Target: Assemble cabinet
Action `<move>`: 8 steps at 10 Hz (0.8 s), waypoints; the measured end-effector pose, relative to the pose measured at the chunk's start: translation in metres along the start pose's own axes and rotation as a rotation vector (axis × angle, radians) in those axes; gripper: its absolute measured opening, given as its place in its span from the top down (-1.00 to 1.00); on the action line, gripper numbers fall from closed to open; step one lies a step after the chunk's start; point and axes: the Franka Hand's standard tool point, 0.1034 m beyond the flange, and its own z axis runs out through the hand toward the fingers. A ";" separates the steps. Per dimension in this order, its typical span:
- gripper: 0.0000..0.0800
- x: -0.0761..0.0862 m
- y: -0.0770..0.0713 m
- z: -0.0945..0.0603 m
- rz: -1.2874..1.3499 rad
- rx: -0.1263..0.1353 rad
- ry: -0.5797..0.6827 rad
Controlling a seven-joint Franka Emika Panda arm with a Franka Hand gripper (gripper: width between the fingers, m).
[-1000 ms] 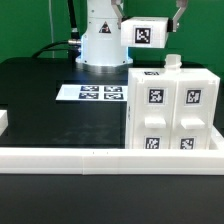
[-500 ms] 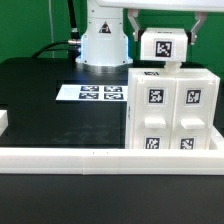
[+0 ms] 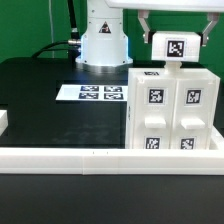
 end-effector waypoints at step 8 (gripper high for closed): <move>-0.40 0.011 0.013 0.016 -0.086 0.004 0.048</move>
Offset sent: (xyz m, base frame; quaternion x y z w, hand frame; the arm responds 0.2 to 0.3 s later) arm 0.0009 -0.0105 -0.0080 0.0151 -0.0045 -0.0408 0.9990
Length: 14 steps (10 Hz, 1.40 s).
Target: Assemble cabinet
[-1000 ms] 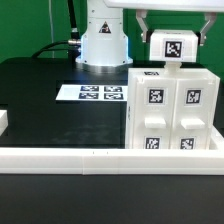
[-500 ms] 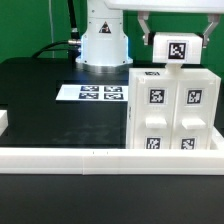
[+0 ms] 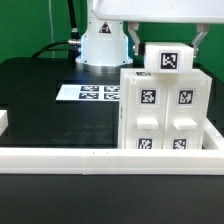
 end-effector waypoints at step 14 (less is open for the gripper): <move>-0.40 0.001 -0.002 0.000 0.233 0.006 0.008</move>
Offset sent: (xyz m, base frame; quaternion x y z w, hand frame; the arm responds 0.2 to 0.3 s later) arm 0.0000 0.0000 0.0000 0.0000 0.0000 0.0000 1.0000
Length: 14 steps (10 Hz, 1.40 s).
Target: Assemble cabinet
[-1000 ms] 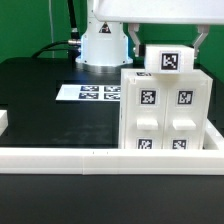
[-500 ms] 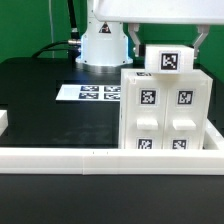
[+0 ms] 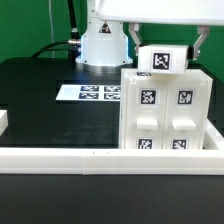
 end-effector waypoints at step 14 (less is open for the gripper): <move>-0.40 0.000 -0.009 0.001 0.996 0.066 -0.027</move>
Offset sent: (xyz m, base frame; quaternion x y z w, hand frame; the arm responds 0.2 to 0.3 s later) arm -0.0048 -0.0052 -0.0033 0.0035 -0.0034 0.2464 0.9692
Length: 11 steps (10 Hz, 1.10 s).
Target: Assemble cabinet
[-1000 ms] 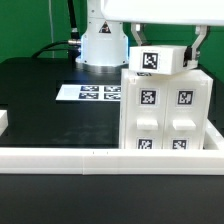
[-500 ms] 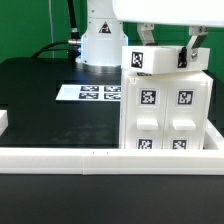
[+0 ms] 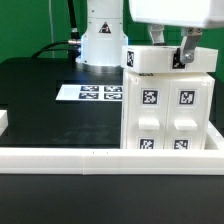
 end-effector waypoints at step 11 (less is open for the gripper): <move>-0.99 -0.011 -0.007 -0.029 0.116 0.054 -0.042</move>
Offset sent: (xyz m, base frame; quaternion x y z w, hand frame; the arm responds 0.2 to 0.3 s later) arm 0.0000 0.0000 0.0000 0.0000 0.0000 0.1296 0.9916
